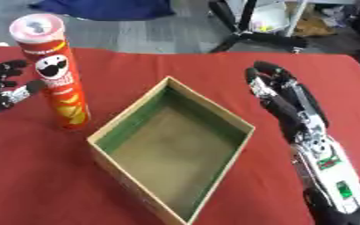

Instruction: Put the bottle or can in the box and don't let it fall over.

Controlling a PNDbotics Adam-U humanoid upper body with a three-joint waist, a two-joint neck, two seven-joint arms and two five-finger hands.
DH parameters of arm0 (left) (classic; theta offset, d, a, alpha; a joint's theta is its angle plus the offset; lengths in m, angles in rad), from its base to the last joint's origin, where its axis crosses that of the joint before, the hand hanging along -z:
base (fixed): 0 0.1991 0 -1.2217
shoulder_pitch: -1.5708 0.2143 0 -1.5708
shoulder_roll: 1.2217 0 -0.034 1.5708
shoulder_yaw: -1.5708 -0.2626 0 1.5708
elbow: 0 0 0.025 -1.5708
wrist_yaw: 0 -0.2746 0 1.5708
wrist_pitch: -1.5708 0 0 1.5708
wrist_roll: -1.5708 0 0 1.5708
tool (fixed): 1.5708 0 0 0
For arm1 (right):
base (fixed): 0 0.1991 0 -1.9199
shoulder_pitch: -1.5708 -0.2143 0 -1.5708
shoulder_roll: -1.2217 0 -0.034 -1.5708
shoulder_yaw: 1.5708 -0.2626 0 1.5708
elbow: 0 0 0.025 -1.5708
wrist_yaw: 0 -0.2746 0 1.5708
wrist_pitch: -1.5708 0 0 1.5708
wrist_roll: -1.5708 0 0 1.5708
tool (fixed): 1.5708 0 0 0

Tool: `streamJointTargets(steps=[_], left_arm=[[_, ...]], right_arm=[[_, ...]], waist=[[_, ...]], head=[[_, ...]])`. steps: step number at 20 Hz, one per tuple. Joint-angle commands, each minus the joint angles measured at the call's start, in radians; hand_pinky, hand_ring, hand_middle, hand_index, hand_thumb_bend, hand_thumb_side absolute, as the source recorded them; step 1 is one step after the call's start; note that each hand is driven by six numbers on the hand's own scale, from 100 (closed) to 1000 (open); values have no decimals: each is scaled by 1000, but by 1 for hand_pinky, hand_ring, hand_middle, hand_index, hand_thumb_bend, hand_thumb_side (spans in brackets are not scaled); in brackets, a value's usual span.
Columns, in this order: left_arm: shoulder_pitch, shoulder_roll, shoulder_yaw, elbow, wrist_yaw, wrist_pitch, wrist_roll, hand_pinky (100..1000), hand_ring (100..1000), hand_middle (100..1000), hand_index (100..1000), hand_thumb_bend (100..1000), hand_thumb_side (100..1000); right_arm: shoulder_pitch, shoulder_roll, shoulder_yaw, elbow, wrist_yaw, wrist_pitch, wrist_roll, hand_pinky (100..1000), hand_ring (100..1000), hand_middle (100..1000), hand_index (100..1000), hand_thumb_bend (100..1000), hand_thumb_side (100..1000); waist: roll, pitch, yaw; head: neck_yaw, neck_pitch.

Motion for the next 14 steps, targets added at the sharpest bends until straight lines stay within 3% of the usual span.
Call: streamJointTargets(steps=[1, 14], left_arm=[[-32, 9, 8, 0, -13, -3, 9, 951, 1000, 956, 973, 574, 708], [-43, 10, 10, 13, -45, -6, -2, 958, 1000, 962, 973, 569, 699]], right_arm=[[-17, -10, -1, -22, -6, 0, 2, 806, 917, 852, 826, 266, 430], [-14, -8, -1, -19, -5, 1, 6, 807, 917, 853, 826, 258, 435]], waist=[[4, -12, -3], [8, -6, -3]], head=[[1, -16], [-7, -1]])
